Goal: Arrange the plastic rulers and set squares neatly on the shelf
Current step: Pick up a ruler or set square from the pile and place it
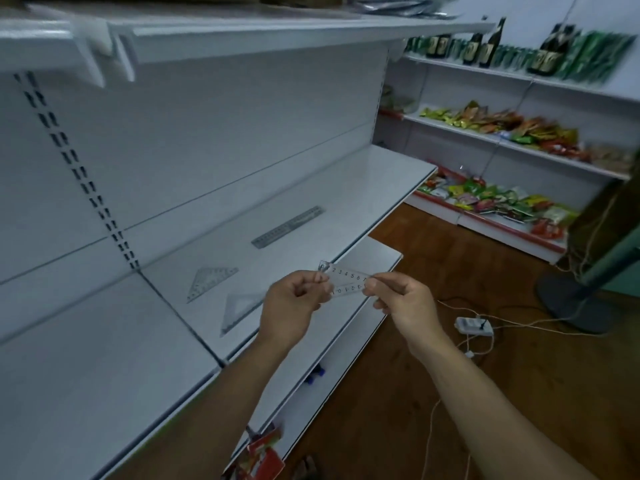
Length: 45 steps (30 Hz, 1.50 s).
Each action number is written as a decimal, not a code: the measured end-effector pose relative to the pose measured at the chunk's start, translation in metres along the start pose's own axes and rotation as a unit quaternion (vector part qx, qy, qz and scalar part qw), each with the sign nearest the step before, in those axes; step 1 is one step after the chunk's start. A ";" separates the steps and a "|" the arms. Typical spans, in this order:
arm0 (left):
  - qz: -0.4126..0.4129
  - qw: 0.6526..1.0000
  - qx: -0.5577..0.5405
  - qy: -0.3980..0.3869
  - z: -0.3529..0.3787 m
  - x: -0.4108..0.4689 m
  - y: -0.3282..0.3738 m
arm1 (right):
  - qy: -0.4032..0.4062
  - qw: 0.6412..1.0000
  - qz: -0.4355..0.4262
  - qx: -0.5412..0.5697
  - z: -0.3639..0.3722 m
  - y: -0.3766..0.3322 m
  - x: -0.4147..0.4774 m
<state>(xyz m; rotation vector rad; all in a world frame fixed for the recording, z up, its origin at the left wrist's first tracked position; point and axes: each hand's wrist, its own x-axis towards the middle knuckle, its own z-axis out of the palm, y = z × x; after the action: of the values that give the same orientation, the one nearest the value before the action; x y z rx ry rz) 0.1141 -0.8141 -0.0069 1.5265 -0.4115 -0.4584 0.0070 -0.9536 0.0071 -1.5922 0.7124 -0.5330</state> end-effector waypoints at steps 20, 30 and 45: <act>-0.015 0.994 -0.010 0.112 0.058 0.217 0.006 | -0.125 0.992 -0.022 -0.022 -0.004 -0.018 0.269; 0.023 0.958 0.118 0.261 0.130 0.277 -0.003 | -0.291 0.956 -0.027 0.004 -0.030 -0.012 0.412; -0.076 0.909 0.116 0.392 0.193 0.342 -0.014 | -0.407 0.892 -0.154 -0.120 -0.052 0.016 0.518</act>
<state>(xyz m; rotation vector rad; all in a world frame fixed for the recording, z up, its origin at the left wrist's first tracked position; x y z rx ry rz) 0.3029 -1.1584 -0.0293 1.8378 0.2969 0.1180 0.3325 -1.3586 -0.0316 -1.9651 -0.1236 0.0411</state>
